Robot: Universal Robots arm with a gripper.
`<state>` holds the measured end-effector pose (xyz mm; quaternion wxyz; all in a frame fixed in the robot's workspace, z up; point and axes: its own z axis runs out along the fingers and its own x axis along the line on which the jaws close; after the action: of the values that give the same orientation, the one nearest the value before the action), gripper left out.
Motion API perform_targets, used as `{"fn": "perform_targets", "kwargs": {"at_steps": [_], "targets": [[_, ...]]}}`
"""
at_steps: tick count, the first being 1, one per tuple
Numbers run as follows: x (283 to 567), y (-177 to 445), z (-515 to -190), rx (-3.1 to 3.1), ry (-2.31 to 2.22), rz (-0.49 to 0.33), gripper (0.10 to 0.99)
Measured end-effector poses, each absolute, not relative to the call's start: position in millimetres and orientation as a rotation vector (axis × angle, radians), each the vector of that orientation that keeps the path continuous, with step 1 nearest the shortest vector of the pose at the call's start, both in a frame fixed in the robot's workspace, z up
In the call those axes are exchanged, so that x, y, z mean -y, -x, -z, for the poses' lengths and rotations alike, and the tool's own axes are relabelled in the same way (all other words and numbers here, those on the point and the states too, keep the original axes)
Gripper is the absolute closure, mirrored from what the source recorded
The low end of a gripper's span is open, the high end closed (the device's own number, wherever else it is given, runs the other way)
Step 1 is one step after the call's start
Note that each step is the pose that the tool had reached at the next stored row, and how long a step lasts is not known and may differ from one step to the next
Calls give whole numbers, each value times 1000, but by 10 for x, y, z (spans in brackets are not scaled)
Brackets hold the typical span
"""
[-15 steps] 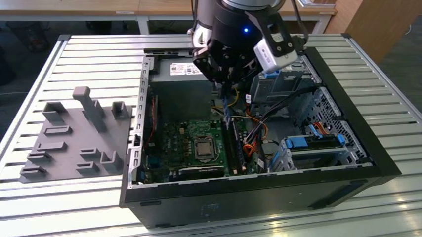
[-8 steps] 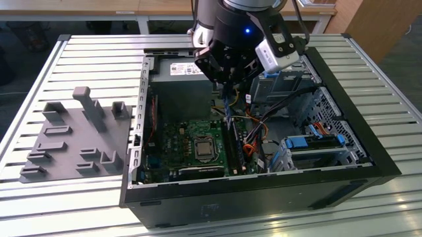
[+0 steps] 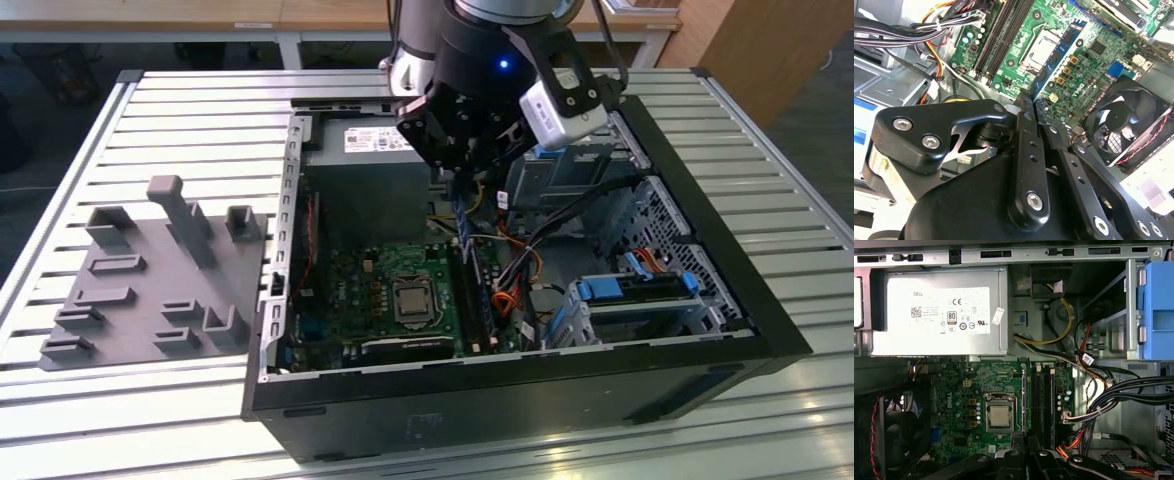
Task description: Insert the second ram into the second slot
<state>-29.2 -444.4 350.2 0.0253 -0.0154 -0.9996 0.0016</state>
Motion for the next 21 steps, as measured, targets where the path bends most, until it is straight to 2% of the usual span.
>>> {"fn": "perform_targets", "kwargs": {"at_steps": [21], "targets": [[4444,251,-3486,3091,48,-5,949]]}}
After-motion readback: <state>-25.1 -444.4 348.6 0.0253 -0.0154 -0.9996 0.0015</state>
